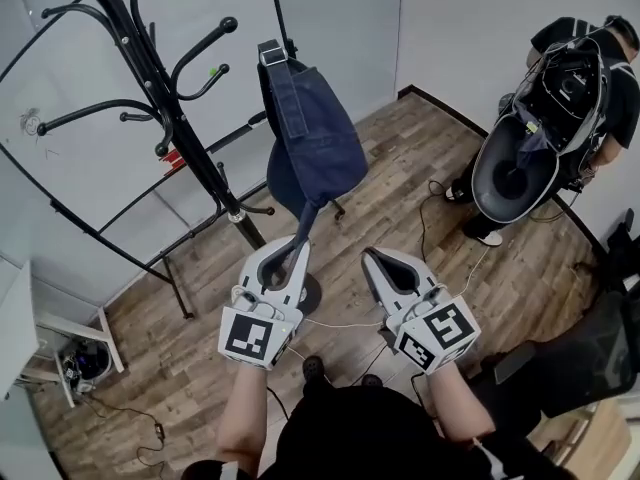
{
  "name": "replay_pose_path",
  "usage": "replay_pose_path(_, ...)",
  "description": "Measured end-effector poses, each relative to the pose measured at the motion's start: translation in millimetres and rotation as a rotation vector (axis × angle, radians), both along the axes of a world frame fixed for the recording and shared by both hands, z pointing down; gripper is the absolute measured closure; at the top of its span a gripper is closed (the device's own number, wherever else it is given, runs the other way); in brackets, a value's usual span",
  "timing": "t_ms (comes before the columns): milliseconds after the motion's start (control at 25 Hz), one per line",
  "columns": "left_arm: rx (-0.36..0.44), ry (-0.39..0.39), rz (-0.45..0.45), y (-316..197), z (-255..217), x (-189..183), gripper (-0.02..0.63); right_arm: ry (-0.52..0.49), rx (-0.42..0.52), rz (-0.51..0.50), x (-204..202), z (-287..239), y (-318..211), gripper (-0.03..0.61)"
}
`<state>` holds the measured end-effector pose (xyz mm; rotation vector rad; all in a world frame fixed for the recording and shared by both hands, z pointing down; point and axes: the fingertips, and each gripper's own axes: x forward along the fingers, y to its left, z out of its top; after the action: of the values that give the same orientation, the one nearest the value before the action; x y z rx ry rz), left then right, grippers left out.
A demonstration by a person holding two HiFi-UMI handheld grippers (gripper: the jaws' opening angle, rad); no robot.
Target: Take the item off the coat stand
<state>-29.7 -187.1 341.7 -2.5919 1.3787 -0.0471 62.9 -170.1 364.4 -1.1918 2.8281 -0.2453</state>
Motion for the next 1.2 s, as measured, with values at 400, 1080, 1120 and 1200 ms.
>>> replay_pose_path(400,-0.061,0.073,-0.163,36.1,21.1,-16.1,0.581,0.022,0.000,-0.145,-9.2,1.1,8.1,0.548)
replay_pose_path(1080,-0.072,0.113,-0.300,112.1,27.5,-19.4,0.581,0.019,0.009,-0.214,4.2,3.1,44.6,0.548)
replay_pose_path(1120,-0.075,0.121,-0.307,116.2,28.1,-20.4,0.581,0.016,0.014,-0.214,5.0,1.0,47.2,0.548)
replay_pose_path(1200,-0.089,0.140,-0.323,125.7,31.0,-23.3,0.583,0.011,0.031,-0.218,5.4,-1.5,54.6,0.548)
